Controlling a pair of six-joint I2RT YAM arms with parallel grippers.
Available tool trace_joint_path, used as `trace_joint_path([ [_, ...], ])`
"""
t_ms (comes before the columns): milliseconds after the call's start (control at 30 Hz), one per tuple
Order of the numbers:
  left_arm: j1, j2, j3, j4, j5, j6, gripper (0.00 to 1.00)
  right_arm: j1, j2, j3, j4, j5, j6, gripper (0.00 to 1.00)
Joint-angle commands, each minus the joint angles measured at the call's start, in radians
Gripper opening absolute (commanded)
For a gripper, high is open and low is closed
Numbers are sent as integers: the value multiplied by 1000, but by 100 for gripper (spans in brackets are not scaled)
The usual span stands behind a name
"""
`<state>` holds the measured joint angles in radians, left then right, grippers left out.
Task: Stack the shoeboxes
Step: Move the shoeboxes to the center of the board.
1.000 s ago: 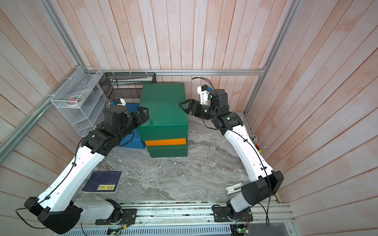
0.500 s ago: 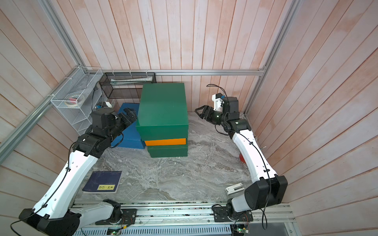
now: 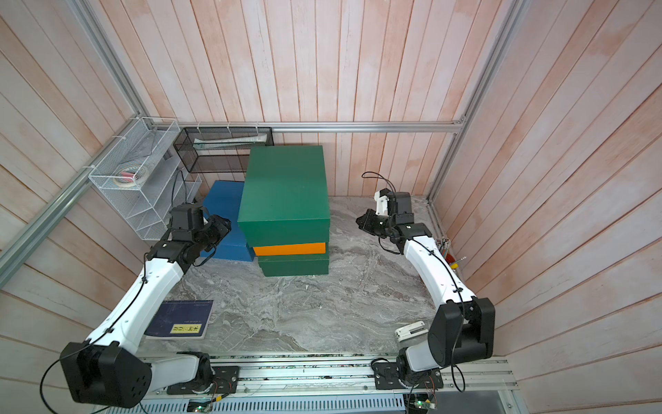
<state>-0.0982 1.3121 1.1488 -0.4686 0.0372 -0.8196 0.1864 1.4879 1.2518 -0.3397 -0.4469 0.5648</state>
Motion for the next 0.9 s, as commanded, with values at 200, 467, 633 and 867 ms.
trace_joint_path([
  [200, 3, 122, -53, 174, 94, -30, 35, -2, 140, -109, 206, -116, 33, 6],
  [467, -1, 241, -99, 293, 170, -70, 34, 4, 239, -111, 235, -138, 18, 7],
  [633, -6, 282, -89, 309, 158, -70, 34, 16, 294, -93, 246, -140, 17, 7],
  [867, -46, 351, -65, 309, 159, -73, 34, 35, 350, -75, 266, -143, 27, 7],
])
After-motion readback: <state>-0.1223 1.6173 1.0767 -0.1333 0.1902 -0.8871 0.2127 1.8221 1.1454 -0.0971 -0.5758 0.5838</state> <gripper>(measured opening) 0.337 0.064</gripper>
